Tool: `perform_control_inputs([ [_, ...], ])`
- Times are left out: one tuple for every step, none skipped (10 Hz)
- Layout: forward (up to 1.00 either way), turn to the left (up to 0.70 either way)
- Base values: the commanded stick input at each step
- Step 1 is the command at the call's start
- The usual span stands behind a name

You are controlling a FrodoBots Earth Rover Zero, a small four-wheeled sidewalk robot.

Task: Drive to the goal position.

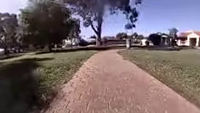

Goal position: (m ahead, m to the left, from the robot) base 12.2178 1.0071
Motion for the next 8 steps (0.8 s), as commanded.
perform_control_inputs([
  [0.70,0.00],
  [0.70,0.00],
  [0.70,0.00],
  [0.70,0.00],
  [0.70,0.00],
  [0.70,0.00],
  [0.70,0.00],
  [0.70,0.00],
])
